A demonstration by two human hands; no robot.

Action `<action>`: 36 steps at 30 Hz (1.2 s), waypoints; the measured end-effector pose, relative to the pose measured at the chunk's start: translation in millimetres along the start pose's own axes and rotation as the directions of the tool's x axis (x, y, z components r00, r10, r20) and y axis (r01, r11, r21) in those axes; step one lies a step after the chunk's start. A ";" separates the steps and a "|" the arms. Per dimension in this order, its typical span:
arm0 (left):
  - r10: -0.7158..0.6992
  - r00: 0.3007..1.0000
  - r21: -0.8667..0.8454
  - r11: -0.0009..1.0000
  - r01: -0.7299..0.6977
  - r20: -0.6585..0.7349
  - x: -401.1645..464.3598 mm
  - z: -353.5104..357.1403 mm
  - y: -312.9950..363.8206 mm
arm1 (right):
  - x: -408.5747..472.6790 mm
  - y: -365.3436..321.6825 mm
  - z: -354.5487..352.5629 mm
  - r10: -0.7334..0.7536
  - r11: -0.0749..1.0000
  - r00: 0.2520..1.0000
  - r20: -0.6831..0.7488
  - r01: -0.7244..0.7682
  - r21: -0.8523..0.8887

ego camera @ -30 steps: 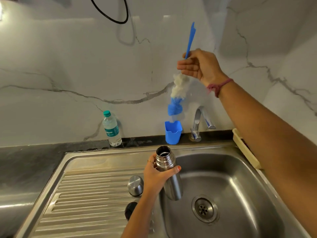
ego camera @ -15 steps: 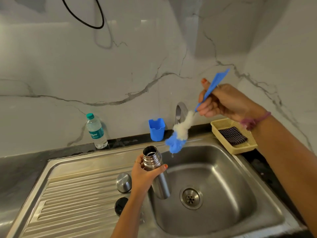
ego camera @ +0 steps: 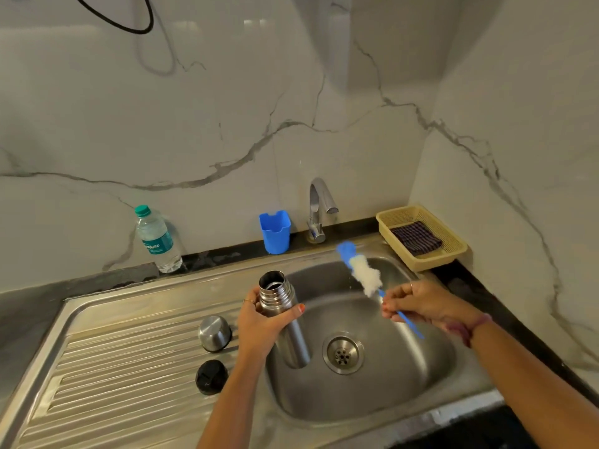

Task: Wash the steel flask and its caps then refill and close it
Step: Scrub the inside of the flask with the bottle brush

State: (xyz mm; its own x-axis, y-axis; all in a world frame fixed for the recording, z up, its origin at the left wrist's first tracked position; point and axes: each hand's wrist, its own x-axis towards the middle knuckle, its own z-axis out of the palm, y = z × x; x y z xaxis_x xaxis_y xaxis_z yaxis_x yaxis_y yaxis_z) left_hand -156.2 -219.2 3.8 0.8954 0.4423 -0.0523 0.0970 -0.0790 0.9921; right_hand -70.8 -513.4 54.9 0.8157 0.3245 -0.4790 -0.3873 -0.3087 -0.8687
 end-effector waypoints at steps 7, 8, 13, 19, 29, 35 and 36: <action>-0.010 1.000 0.032 0.999 0.010 0.005 -1.1 6.3 -9.0 | -16.4 38.6 -24.4 0.005 0.963 1.000 0.025 -0.011 0.269; -0.007 1.000 0.035 0.999 0.007 0.007 -1.1 7.2 -9.1 | -19.2 43.9 -28.0 0.002 0.966 0.999 0.045 -0.014 0.260; -0.011 1.000 0.047 0.999 0.011 0.006 0.6 10.7 -13.2 | -30.2 65.7 -36.0 -0.019 0.949 0.998 -0.053 0.035 0.313; -0.017 1.000 0.100 0.995 0.015 0.021 4.7 10.5 -20.6 | -30.1 87.2 -33.1 -0.249 0.907 0.902 -0.352 0.090 -0.411; 0.012 0.978 0.303 0.950 -0.076 0.209 28.7 15.6 -20.9 | -25.1 89.5 -23.1 -0.403 0.780 0.819 -0.407 0.074 -0.622; -0.018 0.938 0.339 0.935 -0.107 0.346 59.6 32.8 -10.8 | -13.5 96.3 -26.2 -0.332 0.841 0.827 -0.454 0.041 -0.539; -0.025 0.931 0.346 0.932 -0.109 0.363 65.3 36.7 -9.0 | -11.1 97.9 -26.5 -0.325 0.847 0.827 -0.459 0.038 -0.531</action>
State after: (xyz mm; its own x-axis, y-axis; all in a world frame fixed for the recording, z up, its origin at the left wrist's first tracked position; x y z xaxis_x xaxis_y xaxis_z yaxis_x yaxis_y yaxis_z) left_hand -82.6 -222.5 -12.6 0.9893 0.0898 -0.1150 0.1427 -0.4307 0.8911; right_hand -106.4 -570.9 -21.4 0.9976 -0.0420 -0.0554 -0.0686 -0.7235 -0.6869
